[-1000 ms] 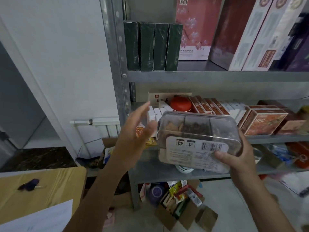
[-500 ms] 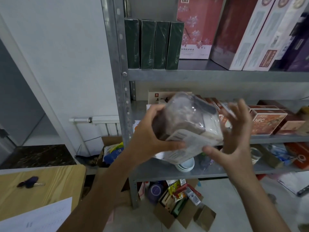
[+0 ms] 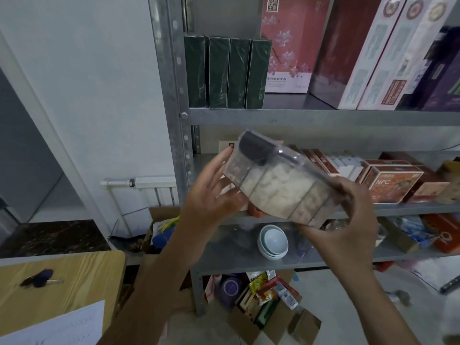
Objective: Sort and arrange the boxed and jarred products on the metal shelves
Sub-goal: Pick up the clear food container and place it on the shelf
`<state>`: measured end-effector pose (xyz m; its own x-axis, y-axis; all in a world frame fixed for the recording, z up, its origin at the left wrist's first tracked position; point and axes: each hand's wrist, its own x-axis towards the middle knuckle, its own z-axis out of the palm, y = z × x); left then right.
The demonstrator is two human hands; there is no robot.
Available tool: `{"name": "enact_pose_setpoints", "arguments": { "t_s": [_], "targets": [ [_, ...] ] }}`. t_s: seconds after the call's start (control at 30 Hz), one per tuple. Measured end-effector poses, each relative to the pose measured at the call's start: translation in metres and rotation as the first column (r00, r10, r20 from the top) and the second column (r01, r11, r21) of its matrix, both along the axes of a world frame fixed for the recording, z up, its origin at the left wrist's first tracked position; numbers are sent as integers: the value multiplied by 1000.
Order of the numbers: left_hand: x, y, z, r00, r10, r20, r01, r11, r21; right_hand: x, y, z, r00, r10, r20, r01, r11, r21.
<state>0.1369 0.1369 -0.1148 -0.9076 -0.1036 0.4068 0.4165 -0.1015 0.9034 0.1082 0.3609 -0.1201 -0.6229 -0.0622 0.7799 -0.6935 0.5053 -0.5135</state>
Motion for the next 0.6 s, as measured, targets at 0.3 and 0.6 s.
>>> {"name": "enact_pose_setpoints", "arguments": {
  "t_s": [0.3,0.6],
  "targets": [
    [-5,11,2,978,-90,190,85,996,33,3,-11,9,956,-66,-285,153,943,294],
    [-3,-1,-2,991,-127,-27,128,992,8,-3,19,18,438,804,402,-461,585,-667]
  ]
}}
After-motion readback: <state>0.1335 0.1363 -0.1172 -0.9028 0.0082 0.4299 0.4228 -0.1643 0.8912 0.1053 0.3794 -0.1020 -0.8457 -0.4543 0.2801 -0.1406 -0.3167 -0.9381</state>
